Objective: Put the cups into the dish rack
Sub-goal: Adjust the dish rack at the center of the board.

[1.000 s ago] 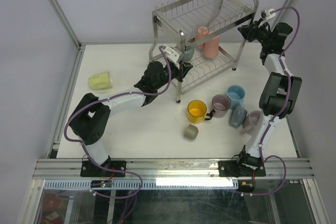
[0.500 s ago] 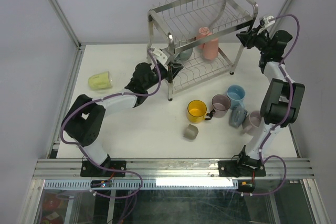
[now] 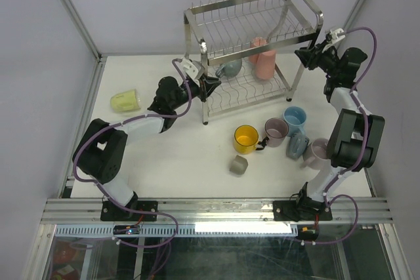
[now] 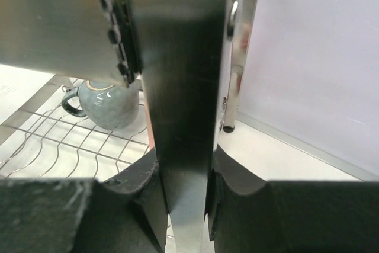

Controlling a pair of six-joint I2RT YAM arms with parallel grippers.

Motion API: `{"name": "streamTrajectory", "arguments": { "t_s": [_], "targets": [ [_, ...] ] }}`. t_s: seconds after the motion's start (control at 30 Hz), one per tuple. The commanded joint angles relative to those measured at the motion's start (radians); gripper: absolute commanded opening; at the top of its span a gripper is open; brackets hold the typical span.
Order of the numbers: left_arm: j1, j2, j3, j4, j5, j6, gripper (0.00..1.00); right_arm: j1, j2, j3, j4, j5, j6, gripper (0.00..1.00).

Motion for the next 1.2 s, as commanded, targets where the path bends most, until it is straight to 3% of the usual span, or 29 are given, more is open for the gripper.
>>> {"name": "streamTrajectory", "arguments": {
  "t_s": [0.0,0.2,0.77,1.17],
  "targets": [
    [0.053,0.035,0.027,-0.006,-0.059,-0.005,0.00,0.014,-0.216,0.019,0.322,-0.155,0.124,0.00],
    [0.071,0.040,0.035,-0.005,-0.036,-0.011,0.00,0.025,-0.261,-0.020,0.352,-0.196,0.198,0.00],
    [0.115,-0.041,-0.109,0.073,-0.059,-0.014,0.01,0.063,-0.414,-0.250,0.339,-0.282,0.217,0.00],
    [0.115,-0.129,-0.222,0.162,-0.185,-0.066,0.49,0.054,-0.443,-0.244,0.070,-0.282,0.070,0.58]
  ]
}}
